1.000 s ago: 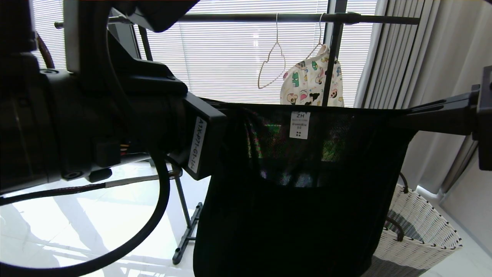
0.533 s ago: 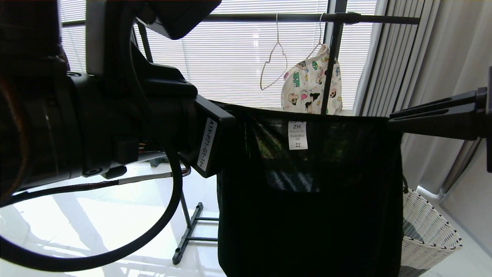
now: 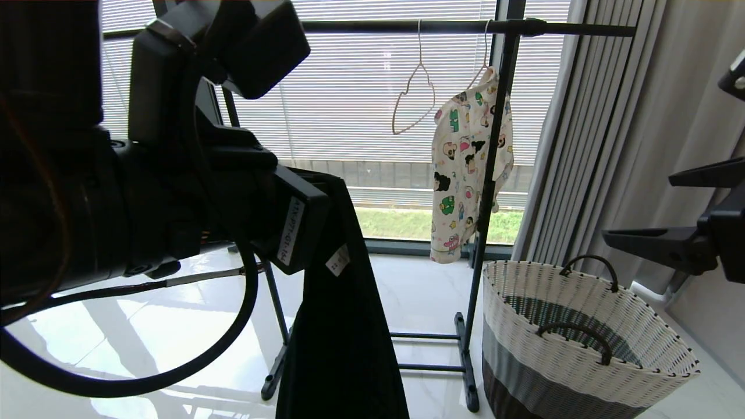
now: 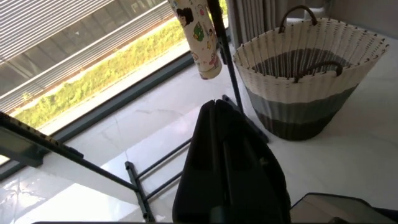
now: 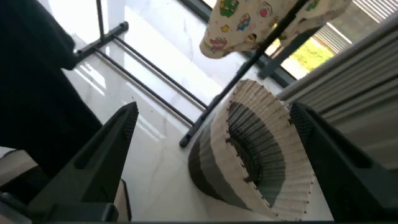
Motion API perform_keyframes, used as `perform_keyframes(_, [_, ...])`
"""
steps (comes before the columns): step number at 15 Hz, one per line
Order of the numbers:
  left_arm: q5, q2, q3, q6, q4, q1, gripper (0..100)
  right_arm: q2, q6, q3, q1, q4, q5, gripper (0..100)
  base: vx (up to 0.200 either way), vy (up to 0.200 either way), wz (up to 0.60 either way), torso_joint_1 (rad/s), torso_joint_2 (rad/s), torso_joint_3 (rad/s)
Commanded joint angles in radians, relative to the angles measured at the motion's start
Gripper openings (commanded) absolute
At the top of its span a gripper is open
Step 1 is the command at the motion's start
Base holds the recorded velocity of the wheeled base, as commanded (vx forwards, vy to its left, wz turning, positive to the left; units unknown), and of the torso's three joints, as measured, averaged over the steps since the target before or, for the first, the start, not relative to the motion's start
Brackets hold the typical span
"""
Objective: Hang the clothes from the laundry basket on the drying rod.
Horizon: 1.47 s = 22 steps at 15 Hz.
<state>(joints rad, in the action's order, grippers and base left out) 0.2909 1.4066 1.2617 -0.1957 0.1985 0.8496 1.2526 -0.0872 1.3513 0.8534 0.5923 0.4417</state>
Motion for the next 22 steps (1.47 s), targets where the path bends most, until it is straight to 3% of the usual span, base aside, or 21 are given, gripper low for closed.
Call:
perform_keyframes(1, [0.063, -0.106, -0.122, -0.011, 0.002, -0.116, 0, -0.114, -0.002, -0.130, -0.111, 0.000, 0.083, 100, 0.000, 0.000, 0.00, 0.000, 0.00, 0.000])
perform_keyframes(4, [0.198, -0.201, -0.271, -0.010, 0.001, -0.254, 0, -0.240, -0.002, -0.254, -0.234, -0.003, 0.160, 100, 0.000, 0.000, 0.00, 0.000, 0.00, 0.000])
perform_keyframes(9, [0.212, -0.279, -0.392, -0.004, 0.001, -0.437, 0, -0.314, 0.030, -0.339, -0.364, -0.014, 0.161, 100, 0.000, 0.000, 0.00, 0.000, 0.00, 0.000])
perform_keyframes(12, [0.215, -0.305, -0.415, -0.004, -0.002, -0.458, 0, -0.294, 0.101, -0.339, -0.369, -0.062, 0.161, 100, 0.000, 0.000, 0.00, 0.050, -0.16, -0.115])
perform_keyframes(16, [0.277, -0.319, -0.424, -0.001, -0.002, -0.463, 0, -0.295, 0.101, -0.337, -0.370, -0.063, 0.161, 100, 0.000, 0.000, 0.00, 0.150, -0.41, -0.264])
perform_keyframes(22, [0.277, -0.345, -0.441, -0.001, -0.002, -0.486, 0, -0.297, 0.101, -0.333, -0.369, -0.078, 0.160, 100, 0.000, 0.000, 0.00, 0.189, -0.46, -0.278])
